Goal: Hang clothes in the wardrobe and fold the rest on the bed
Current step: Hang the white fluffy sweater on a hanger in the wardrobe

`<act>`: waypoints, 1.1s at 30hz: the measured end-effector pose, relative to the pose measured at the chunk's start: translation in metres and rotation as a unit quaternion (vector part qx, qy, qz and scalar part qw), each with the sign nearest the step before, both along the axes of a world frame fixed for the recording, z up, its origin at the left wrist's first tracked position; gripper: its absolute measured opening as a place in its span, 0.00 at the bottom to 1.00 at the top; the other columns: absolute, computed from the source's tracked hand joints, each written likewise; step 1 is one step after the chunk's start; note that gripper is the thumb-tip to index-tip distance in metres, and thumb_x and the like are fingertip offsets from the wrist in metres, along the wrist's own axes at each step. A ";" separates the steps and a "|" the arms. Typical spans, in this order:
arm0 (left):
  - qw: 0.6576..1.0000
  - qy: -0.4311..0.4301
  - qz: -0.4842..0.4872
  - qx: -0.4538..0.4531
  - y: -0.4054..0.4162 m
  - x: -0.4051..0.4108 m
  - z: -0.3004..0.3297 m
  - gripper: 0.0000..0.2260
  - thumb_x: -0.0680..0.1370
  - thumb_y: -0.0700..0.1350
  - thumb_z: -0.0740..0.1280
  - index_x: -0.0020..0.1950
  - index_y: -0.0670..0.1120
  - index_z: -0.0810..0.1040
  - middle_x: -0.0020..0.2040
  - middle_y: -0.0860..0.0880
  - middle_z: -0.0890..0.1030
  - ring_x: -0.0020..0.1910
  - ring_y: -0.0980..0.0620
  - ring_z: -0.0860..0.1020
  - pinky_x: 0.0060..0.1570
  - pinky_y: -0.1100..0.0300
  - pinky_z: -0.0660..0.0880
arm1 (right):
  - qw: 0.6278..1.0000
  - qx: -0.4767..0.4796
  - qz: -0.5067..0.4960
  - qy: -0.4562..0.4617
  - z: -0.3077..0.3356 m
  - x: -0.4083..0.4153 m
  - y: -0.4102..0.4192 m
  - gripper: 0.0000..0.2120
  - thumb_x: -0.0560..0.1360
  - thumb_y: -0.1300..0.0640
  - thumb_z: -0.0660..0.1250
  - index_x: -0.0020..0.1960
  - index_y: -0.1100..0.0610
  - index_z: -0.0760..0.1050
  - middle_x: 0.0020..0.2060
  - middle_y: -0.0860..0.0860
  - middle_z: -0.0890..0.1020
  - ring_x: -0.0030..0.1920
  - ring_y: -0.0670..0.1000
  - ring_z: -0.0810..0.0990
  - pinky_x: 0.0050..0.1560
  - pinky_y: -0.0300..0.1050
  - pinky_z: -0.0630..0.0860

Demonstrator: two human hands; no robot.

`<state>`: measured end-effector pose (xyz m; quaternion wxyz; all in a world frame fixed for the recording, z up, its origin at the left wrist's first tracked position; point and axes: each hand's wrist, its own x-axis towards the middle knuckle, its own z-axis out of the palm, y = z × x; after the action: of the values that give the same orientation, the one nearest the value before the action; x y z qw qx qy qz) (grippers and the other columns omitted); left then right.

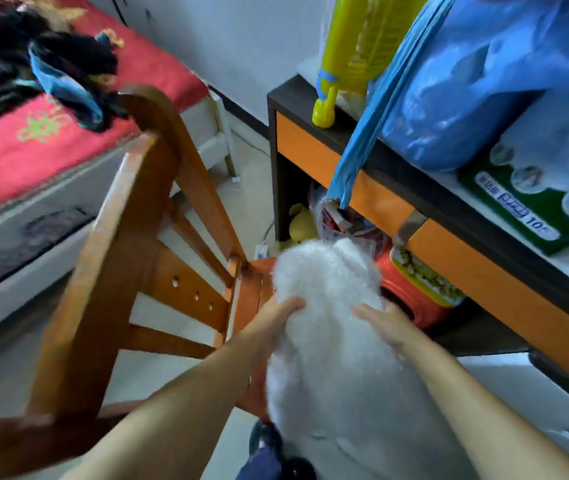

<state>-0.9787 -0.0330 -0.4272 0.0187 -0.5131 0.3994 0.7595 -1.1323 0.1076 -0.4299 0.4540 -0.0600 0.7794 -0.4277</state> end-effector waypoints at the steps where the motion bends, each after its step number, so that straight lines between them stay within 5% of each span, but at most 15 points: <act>1: 0.999 0.010 -0.007 -0.029 0.005 0.004 0.018 0.09 0.75 0.45 0.69 0.53 0.53 0.73 0.44 0.48 0.82 0.39 0.50 0.82 0.29 0.61 0.78 | 1.000 -0.008 0.018 0.009 0.020 0.004 0.005 0.15 0.75 0.60 0.70 0.61 0.57 0.73 0.48 0.51 0.80 0.45 0.48 0.79 0.41 0.35 0.75; 4: 0.995 0.040 -0.022 -0.090 0.021 0.022 0.076 0.08 0.76 0.41 0.67 0.54 0.50 0.74 0.47 0.45 0.81 0.45 0.47 0.81 0.39 0.58 0.80 | 0.996 -0.036 0.079 0.038 0.075 0.022 0.022 0.14 0.75 0.63 0.69 0.60 0.60 0.73 0.48 0.50 0.81 0.45 0.47 0.79 0.46 0.34 0.75; 6: 0.994 0.064 0.006 -0.084 0.030 0.036 0.116 0.10 0.77 0.45 0.68 0.56 0.46 0.76 0.48 0.44 0.81 0.47 0.45 0.80 0.43 0.56 0.77 | 0.987 -0.053 0.138 0.066 0.108 0.038 0.033 0.15 0.76 0.65 0.67 0.63 0.65 0.73 0.49 0.53 0.82 0.47 0.50 0.80 0.51 0.43 0.76; 8: 0.992 0.080 0.032 -0.089 0.036 0.052 0.149 0.15 0.76 0.51 0.69 0.58 0.44 0.77 0.51 0.43 0.83 0.49 0.46 0.82 0.47 0.55 0.80 | 0.973 -0.077 0.196 0.092 0.140 0.056 0.043 0.15 0.76 0.64 0.66 0.63 0.62 0.73 0.52 0.53 0.82 0.49 0.49 0.81 0.53 0.41 0.76; 11: 0.985 0.126 0.030 -0.113 0.040 0.085 0.196 0.10 0.76 0.46 0.69 0.55 0.45 0.78 0.45 0.46 0.85 0.43 0.49 0.84 0.40 0.56 0.81 | 0.947 -0.132 0.270 0.115 0.186 0.085 0.053 0.14 0.76 0.65 0.67 0.61 0.57 0.74 0.51 0.49 0.82 0.52 0.45 0.80 0.52 0.34 0.75; 14: 0.973 0.163 0.003 -0.166 0.050 0.135 0.237 0.11 0.72 0.39 0.69 0.53 0.49 0.78 0.42 0.48 0.85 0.43 0.50 0.84 0.37 0.58 0.80 | 0.900 -0.177 0.373 0.137 0.228 0.116 0.061 0.12 0.75 0.67 0.68 0.53 0.52 0.78 0.45 0.40 0.83 0.47 0.34 0.79 0.48 0.27 0.72; 16: 0.964 0.180 0.019 -0.194 0.063 0.176 0.260 0.13 0.65 0.37 0.68 0.48 0.47 0.81 0.41 0.47 0.85 0.41 0.50 0.84 0.37 0.59 0.79 | 0.865 -0.194 0.433 0.162 0.252 0.140 0.067 0.12 0.75 0.63 0.69 0.56 0.52 0.78 0.50 0.40 0.81 0.50 0.30 0.77 0.51 0.27 0.72; 21: 0.936 0.259 0.097 -0.219 0.088 0.295 0.310 0.16 0.61 0.30 0.61 0.38 0.44 0.84 0.34 0.45 0.83 0.33 0.50 0.82 0.29 0.60 0.78 | 0.757 -0.221 0.569 0.234 0.287 0.223 0.074 0.11 0.77 0.53 0.67 0.53 0.38 0.73 0.51 0.32 0.77 0.55 0.31 0.75 0.55 0.24 0.67; 25: 0.916 0.254 0.201 -0.235 0.097 0.393 0.338 0.17 0.72 0.26 0.52 0.40 0.40 0.78 0.30 0.46 0.81 0.29 0.51 0.81 0.27 0.62 0.78 | 0.721 -0.228 0.611 0.236 0.295 0.310 0.060 0.15 0.75 0.50 0.68 0.59 0.38 0.69 0.55 0.36 0.76 0.54 0.32 0.75 0.53 0.20 0.65; 28: 0.904 0.242 0.263 -0.235 0.113 0.458 0.356 0.21 0.76 0.29 0.48 0.38 0.40 0.79 0.30 0.46 0.80 0.30 0.51 0.81 0.29 0.62 0.78 | 0.710 -0.232 0.637 0.193 0.296 0.384 0.053 0.26 0.75 0.50 0.70 0.70 0.47 0.65 0.63 0.44 0.74 0.61 0.40 0.73 0.62 0.32 0.68; 31: 0.884 0.247 0.300 -0.260 0.132 0.517 0.370 0.25 0.76 0.33 0.51 0.26 0.42 0.81 0.27 0.47 0.80 0.27 0.53 0.80 0.28 0.64 0.77 | 0.660 -0.189 0.718 0.113 0.303 0.441 0.048 0.24 0.74 0.50 0.71 0.66 0.44 0.66 0.60 0.45 0.76 0.58 0.40 0.76 0.59 0.34 0.73; 33: 0.872 0.230 0.339 -0.269 0.147 0.550 0.379 0.24 0.75 0.35 0.52 0.22 0.42 0.79 0.23 0.48 0.77 0.24 0.55 0.78 0.24 0.67 0.74 | 0.638 -0.156 0.747 0.104 0.312 0.461 0.038 0.18 0.74 0.49 0.71 0.62 0.51 0.73 0.55 0.53 0.81 0.54 0.47 0.80 0.56 0.41 0.77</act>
<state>-0.4289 0.1145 -0.0486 -0.4713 -0.4129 0.3825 0.6790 -0.6717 0.1453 -0.1180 0.5185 -0.7357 0.4330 -0.0487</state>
